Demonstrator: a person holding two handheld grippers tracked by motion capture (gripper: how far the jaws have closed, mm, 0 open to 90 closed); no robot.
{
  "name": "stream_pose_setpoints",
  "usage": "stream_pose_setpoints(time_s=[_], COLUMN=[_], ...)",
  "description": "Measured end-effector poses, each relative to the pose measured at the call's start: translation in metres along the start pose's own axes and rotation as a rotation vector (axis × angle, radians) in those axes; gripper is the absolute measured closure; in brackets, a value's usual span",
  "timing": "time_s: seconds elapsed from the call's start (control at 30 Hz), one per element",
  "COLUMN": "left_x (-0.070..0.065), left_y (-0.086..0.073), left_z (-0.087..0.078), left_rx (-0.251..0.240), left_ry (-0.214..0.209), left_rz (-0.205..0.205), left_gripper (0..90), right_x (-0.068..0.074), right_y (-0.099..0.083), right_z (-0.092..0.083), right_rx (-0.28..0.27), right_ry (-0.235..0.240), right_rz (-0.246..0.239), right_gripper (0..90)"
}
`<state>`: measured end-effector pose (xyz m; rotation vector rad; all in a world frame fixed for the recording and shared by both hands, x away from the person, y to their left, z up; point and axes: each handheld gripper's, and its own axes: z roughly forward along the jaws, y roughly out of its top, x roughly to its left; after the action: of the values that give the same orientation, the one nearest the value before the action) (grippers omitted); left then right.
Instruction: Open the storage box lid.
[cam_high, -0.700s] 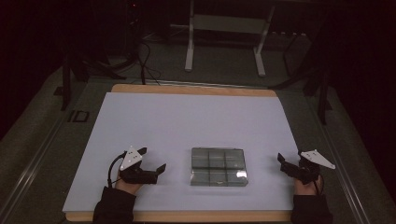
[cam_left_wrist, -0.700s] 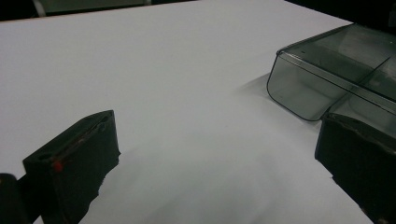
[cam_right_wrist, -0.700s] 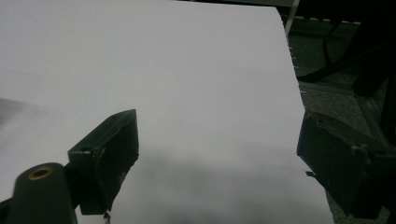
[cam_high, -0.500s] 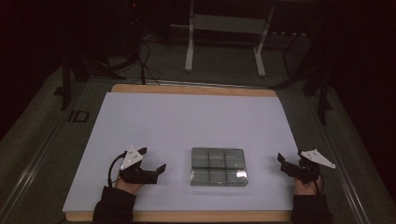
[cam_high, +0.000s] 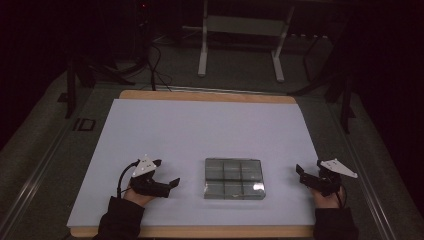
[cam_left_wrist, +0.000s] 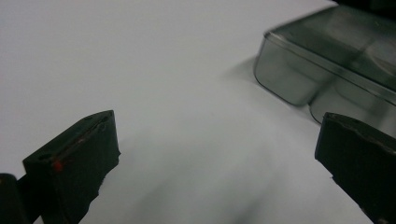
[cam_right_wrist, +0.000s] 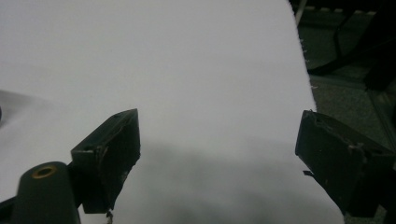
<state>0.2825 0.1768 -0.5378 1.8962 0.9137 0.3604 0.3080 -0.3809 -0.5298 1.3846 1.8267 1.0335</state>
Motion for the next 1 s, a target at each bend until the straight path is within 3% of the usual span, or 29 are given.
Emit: stream_pose_setpoints(time_s=[0.13,0.27,0.33,0.43,0.6,0.83,0.87,0.97,1.0], left_x=[-0.001,-0.004,-0.006,-0.009,-0.014,-0.022,-0.025,-0.029,-0.033], left_y=[0.005,0.007,0.01,0.012,0.013,0.016,0.017,0.017,0.017], left_z=[0.004,0.006,0.008,0.01,0.014,0.02,0.023,0.025,0.028], left_rx=[0.04,0.057,0.059,0.064,0.072,0.1,0.116,0.13,0.141], left_ry=[-0.032,-0.049,-0.063,-0.081,-0.116,-0.138,-0.144,-0.155,-0.17], left_rz=[0.018,0.039,0.046,0.049,0.069,0.092,0.11,0.121,0.128], left_gripper=[1.1,3.7,4.3,6.6,17.8,42.9,45.2,53.8,56.7], right_x=[0.005,0.004,0.004,0.006,0.01,0.019,0.025,0.03,0.036], right_y=[0.002,0.003,0.003,0.003,0.003,0.005,0.005,0.005,0.006], right_z=[0.005,0.006,0.007,0.007,0.006,0.003,0.002,0.002,0.001], right_rx=[0.055,0.077,0.093,0.103,0.102,0.099,0.11,0.113,0.117], right_ry=[0.037,0.084,0.134,0.172,0.265,0.336,0.358,0.383,0.416], right_rz=[-0.058,-0.048,-0.043,-0.06,-0.067,-0.109,-0.145,-0.178,-0.205], right_gripper=[14.5,15.7,19.2,22.9,34.7,47.3,50.9,55.8,61.0])
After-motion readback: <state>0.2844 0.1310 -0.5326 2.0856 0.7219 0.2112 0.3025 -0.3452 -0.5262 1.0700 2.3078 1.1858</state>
